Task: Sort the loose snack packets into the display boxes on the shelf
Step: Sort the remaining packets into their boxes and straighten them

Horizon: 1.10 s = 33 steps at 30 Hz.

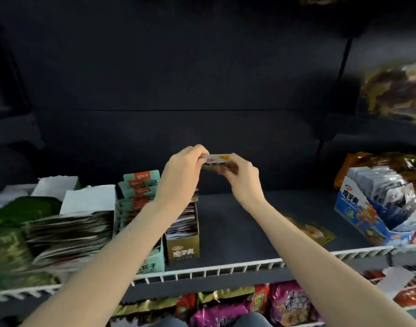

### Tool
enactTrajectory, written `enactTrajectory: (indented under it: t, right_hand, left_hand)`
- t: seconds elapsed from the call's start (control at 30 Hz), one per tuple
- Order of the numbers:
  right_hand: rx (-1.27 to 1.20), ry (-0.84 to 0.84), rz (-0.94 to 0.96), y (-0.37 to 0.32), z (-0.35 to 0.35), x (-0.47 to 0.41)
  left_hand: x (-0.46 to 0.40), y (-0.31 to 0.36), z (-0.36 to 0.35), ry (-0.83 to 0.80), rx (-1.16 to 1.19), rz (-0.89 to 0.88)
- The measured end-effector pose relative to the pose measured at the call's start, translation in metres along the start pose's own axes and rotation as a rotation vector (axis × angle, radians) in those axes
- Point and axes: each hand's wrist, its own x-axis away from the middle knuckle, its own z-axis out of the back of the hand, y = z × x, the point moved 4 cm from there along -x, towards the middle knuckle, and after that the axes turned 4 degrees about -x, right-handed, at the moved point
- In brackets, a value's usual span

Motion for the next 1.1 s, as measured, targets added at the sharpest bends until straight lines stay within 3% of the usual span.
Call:
enactTrajectory:
  t: [0.2, 0.33, 0.43, 0.7, 0.9, 1.1]
  right_hand:
    - [-0.009, -0.158, 0.029, -0.029, -0.055, -0.013]
    - [0.152, -0.256, -0.018, -0.023, -0.071, -0.015]
    - [0.089, -0.224, -0.010, -0.019, -0.071, -0.014]
    - [0.137, -0.179, 0.072, -0.020, -0.062, -0.011]
    - [0.287, -0.308, 0.015, -0.017, -0.076, -0.010]
    - [0.377, -0.313, 0.030, -0.024, -0.075, -0.013]
  left_hand:
    - [0.001, -0.042, 0.045, -0.026, -0.081, 0.104]
    - [0.006, -0.058, 0.044, -0.230, -0.121, 0.222]
    - [0.011, -0.059, 0.037, -0.335, -0.167, 0.241]
    - [0.012, -0.056, 0.035, -0.291, -0.177, 0.288]
    - [0.014, -0.070, 0.022, -0.402, -0.184, 0.406]
    - [0.014, -0.073, 0.024, -0.382, -0.265, 0.372]
